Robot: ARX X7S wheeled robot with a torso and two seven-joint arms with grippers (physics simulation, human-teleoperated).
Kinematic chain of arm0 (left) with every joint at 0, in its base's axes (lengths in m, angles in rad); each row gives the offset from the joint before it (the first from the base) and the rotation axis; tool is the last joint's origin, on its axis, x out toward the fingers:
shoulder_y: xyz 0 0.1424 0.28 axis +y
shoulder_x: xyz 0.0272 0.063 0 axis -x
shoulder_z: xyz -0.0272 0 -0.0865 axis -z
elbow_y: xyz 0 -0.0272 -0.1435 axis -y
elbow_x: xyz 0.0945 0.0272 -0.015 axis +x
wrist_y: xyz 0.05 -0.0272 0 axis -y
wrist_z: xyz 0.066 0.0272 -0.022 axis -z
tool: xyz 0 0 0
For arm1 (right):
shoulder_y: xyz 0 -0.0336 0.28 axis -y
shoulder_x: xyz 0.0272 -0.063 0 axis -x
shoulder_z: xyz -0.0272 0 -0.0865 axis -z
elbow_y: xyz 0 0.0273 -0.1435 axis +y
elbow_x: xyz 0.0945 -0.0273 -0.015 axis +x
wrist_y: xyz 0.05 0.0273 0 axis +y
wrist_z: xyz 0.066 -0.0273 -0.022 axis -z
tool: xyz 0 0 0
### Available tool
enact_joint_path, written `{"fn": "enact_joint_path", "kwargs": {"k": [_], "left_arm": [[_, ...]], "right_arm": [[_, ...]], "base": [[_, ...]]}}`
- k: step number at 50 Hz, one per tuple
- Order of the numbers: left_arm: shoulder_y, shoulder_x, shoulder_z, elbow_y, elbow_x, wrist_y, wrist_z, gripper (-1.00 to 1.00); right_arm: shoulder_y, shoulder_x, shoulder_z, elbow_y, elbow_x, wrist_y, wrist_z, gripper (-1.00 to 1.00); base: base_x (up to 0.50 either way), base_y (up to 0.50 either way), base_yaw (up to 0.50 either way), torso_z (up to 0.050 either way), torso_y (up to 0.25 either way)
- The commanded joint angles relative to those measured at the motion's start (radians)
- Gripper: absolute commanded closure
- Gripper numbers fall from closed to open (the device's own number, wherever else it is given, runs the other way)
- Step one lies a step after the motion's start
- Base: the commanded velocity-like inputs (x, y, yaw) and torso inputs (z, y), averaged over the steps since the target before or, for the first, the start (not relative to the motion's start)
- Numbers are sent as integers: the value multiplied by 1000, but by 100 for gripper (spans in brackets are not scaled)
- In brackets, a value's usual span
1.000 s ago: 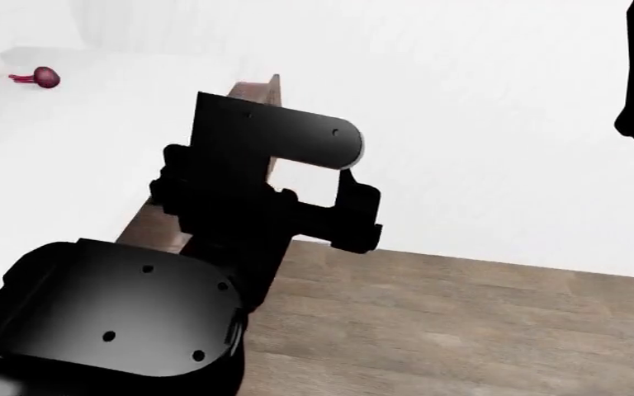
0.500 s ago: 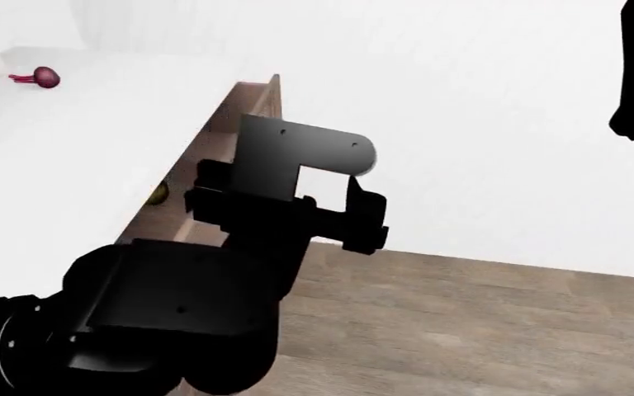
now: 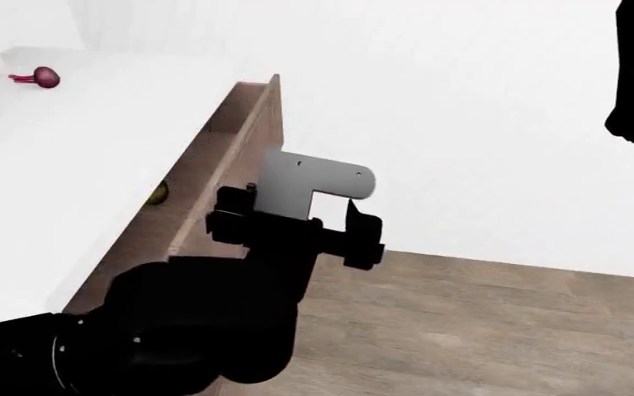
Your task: Close the right drawer.
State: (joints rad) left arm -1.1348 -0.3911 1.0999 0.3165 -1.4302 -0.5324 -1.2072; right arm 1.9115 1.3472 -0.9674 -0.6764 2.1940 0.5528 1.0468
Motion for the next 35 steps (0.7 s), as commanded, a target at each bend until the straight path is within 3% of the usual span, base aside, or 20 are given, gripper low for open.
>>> {"fn": "enact_joint_path", "kwargs": {"k": [1,35], "left_arm": [[37,12,24,-58,50,20,44,-100],[115,40,77,-223,203,112,192,-100]], "right_arm": [[-7,-5,4,0,-1,-3,0,-100],[-32,-17,15,-4,-5,-12,-1,-100]], "base": [[0,0,0,0,0],[0,0,0,0,0]]}}
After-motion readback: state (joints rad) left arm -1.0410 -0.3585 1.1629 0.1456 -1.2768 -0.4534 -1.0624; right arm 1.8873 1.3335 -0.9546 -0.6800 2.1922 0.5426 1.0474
